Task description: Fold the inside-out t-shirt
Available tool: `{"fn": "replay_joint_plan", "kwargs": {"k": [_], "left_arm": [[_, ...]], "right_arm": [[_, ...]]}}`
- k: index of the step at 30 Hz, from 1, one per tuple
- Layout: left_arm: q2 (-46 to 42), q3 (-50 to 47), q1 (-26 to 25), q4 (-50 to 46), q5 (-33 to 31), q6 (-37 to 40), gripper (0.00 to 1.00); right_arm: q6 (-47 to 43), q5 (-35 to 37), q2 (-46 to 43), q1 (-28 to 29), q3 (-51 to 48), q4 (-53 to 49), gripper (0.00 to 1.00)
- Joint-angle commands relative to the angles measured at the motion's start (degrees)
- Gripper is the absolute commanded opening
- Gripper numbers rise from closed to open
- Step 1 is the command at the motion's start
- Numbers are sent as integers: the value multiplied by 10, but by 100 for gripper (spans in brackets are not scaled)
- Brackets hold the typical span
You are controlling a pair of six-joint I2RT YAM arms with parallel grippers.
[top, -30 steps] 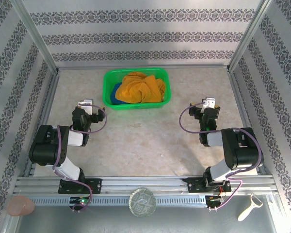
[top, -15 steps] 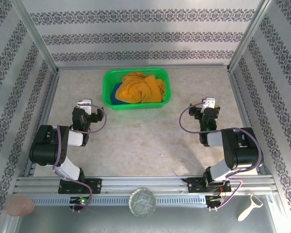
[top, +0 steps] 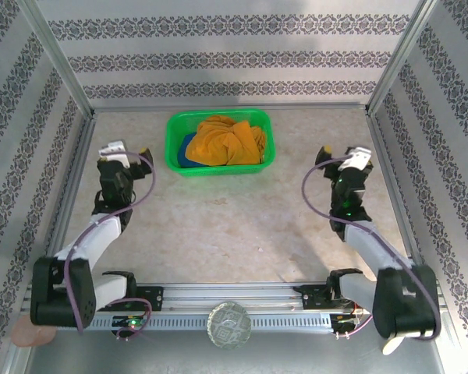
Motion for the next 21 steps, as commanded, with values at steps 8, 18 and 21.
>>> {"fn": "replay_joint_plan", "kwargs": {"k": [8,18,21], "left_arm": [[108,235,3,-322,153,-196,99],[403,489,1,-407,246,-220,100],[497,591,-17,-431,312,-224,100]], "right_arm": [[199,-330,-2,-59,212,-417,95],[182,-336,-44,-38,277,-602,91],[159,-316,-60,-37,286,-649,91]]}}
